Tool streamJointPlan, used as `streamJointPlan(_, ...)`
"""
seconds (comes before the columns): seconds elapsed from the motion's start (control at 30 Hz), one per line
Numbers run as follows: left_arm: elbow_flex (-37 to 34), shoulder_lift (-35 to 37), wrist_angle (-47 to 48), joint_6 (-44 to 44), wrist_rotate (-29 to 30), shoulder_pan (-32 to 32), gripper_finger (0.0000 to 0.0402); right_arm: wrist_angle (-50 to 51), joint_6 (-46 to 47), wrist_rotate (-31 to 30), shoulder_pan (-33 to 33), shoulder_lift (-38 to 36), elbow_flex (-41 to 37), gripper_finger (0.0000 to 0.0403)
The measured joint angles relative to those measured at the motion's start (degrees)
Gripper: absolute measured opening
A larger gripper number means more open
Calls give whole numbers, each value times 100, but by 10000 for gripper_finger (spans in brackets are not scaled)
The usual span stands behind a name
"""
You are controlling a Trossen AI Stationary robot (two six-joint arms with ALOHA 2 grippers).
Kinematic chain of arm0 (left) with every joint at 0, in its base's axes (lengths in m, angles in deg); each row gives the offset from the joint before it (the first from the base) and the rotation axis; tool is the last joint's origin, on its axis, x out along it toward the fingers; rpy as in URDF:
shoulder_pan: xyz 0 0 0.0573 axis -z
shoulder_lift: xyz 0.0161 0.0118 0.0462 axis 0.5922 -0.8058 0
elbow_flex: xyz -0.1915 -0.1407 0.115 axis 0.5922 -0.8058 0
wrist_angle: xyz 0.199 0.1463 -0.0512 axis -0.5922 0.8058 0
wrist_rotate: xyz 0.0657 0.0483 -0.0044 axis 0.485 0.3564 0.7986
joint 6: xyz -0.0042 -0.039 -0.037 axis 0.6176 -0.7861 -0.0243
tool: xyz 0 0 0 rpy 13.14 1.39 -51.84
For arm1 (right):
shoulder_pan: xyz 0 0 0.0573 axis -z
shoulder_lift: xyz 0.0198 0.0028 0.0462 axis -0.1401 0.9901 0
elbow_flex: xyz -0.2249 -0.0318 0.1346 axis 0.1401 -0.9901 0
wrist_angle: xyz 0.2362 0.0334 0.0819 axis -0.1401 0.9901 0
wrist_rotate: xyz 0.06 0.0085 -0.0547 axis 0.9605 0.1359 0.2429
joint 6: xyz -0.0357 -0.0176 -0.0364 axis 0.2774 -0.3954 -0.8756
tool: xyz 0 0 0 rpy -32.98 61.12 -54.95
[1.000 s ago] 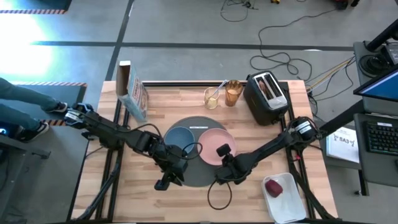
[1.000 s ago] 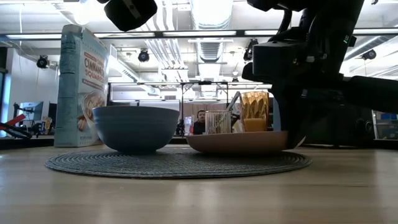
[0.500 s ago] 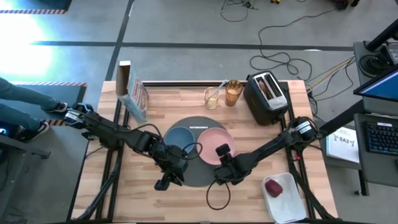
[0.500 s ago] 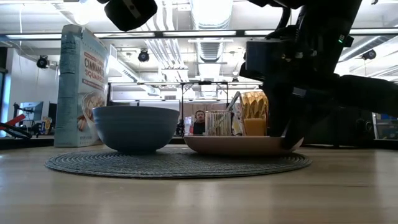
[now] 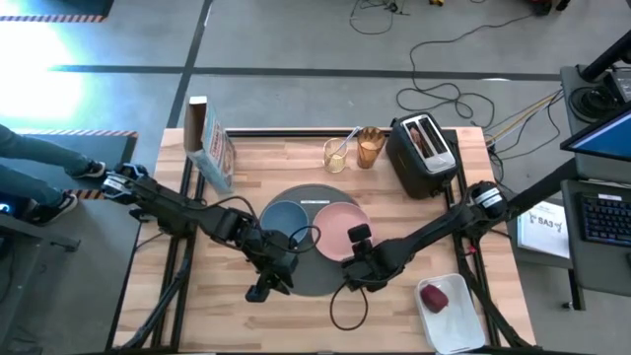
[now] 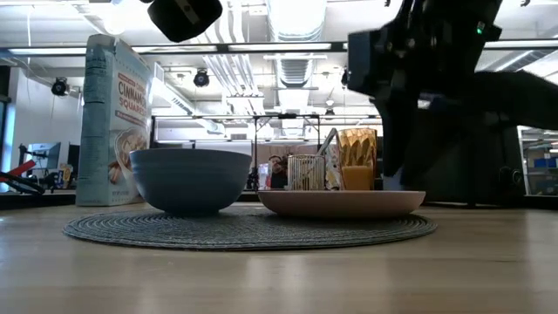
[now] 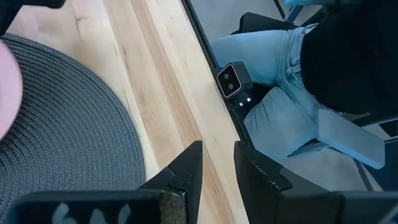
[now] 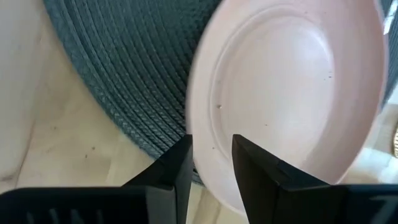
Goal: Arrange a breakfast setting
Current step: Adjust the utensil holder
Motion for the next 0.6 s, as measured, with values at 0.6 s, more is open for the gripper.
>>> streamJointPlan(0.6, 0, 0, -441, -106, 177, -118, 76, 454, 572, -1397, 660, -1000, 2, 79)
